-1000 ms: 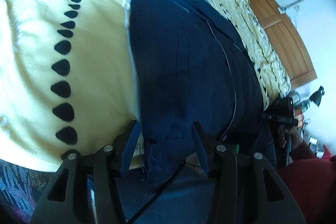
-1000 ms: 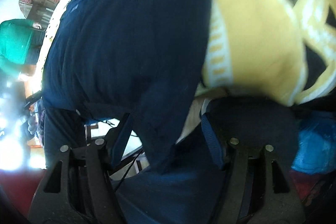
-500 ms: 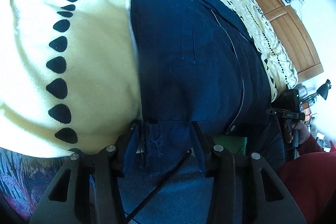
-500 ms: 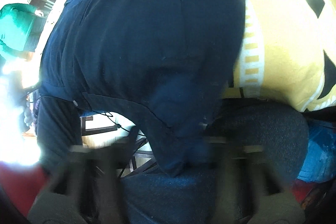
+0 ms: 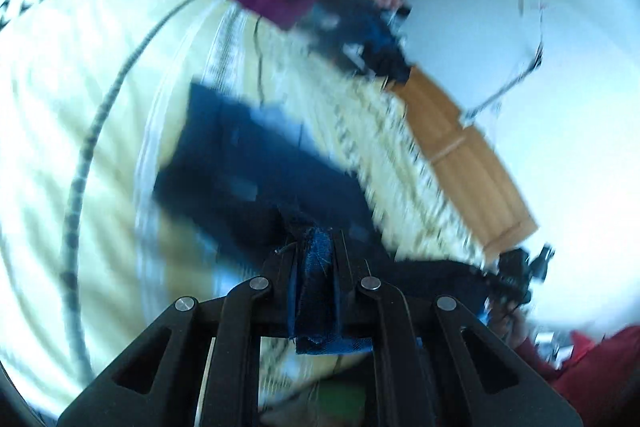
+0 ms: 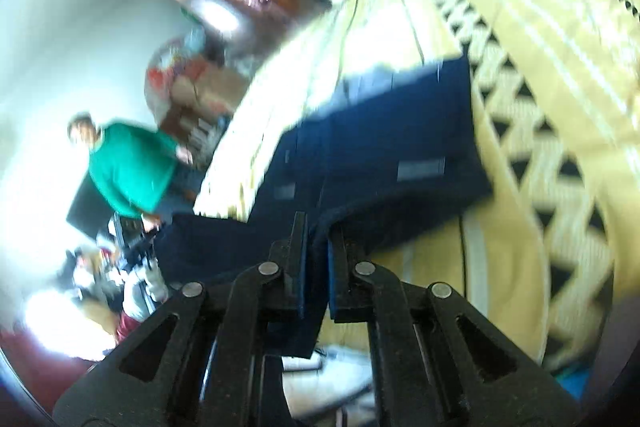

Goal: Fold small clothes

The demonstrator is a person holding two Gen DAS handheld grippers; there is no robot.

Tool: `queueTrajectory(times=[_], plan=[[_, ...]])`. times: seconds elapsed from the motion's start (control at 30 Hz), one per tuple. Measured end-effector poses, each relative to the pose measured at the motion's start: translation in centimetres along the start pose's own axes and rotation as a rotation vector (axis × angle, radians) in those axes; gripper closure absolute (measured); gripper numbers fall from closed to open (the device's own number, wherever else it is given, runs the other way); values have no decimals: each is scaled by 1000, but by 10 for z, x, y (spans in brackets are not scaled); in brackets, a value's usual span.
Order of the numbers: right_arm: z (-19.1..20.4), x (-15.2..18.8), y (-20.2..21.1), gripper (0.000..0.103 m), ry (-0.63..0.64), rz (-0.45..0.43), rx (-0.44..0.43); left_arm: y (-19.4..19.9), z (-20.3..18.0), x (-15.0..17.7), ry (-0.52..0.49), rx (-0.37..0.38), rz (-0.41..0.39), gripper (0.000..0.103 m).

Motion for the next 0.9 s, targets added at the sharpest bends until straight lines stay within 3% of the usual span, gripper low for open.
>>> queueTrajectory(times=[0.17,0.33,0.4,0.47,0.5,0.53,0.7,0.83,0.9], plan=[[-29,-81,-71,94,-31,-5,67,-58,29,-86,-24,-51,3,89],[-79,-132,-171,91,-17,53,197,-163,114,-147,41,-133,71,83],[-104,-138,-214,86,-38,112,232,-205,167,-157,121,-194,103,75],[-137,-133,-251,67,-108,210,318,-232,209,-149,147,-285,183,56],[-144,-132,-255,66,-127,209,329,-243,233,-144,189,-354,218,53],[-146,-131,-254,64,-133,190,310,-249,246,-142,227,-345,226,53],[-138,-126,-236,47,-18,124,300,-227,210,-165,93,-297,130,52],[-134,-127,-232,46,49,101,311,-217,182,-174,-108,-379,143,44],[-132,-129,-232,42,67,91,307,-222,181,-179,-141,-392,170,44]])
Point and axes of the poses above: each gripper's, at about its wrist camera, not at the fingertips, and y roughly against the way its jaws point, z to its left, x to its underside, the point moved 4 cm from there along -y, roughly the way its jaws point, and after that the axes turned 12 degrees about x, right-handed, at the moved point
